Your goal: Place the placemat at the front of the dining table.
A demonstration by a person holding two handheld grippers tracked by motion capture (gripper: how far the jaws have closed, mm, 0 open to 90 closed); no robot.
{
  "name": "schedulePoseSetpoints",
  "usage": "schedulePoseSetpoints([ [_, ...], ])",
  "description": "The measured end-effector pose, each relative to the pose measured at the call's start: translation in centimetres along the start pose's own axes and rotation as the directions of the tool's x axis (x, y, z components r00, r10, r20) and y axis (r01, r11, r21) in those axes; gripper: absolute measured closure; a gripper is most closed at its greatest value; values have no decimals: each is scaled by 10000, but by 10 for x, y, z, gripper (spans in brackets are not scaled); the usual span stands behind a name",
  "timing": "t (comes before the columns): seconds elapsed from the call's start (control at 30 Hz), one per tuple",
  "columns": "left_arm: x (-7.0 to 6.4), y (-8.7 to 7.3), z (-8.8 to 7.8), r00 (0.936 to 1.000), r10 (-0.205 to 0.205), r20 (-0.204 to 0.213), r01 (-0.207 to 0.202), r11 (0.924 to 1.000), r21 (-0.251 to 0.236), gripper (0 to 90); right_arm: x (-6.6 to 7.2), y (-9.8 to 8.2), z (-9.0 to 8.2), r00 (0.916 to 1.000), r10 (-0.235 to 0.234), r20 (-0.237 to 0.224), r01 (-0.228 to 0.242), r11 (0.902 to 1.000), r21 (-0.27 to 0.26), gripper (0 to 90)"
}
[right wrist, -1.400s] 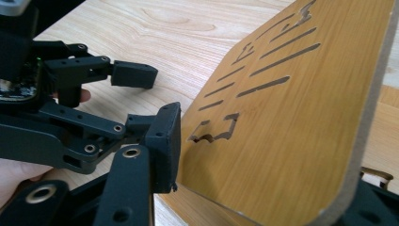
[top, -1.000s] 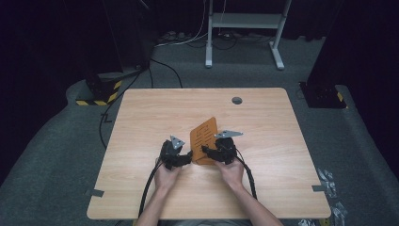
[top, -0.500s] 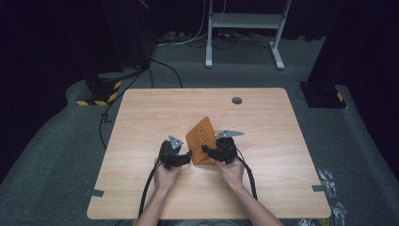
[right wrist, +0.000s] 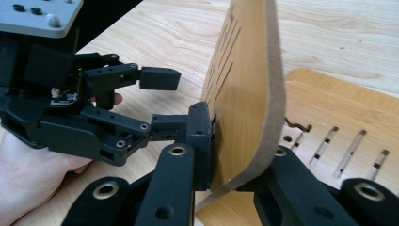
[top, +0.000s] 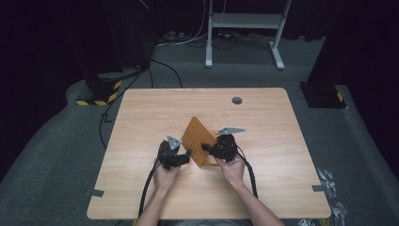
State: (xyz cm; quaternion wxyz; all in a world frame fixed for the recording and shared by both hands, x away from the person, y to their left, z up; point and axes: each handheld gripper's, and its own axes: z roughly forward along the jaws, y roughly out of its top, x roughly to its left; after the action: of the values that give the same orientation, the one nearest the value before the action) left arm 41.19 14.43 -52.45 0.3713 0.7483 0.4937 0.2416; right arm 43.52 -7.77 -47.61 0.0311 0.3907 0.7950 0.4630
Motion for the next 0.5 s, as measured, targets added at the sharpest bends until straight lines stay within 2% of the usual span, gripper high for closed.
schedulePoseSetpoints([
  [0.1, 1, 0, -2, 10000, -49, -31, 48, 9999, -139, 320, 3, 1, 1, 9999, -143, -61, 143, 9999, -33, 827],
  [0.27, 4, -1, -4, 9997, -224, 88, 226, 9993, -287, 318, 2, 2, 0, 9991, 94, -410, -93, 10000, 33, 844],
  [0.5, 3, -1, -6, 9998, -109, 151, 116, 9990, -434, 301, 4, 6, -5, 9991, -21, -433, 22, 10000, 23, 864],
])
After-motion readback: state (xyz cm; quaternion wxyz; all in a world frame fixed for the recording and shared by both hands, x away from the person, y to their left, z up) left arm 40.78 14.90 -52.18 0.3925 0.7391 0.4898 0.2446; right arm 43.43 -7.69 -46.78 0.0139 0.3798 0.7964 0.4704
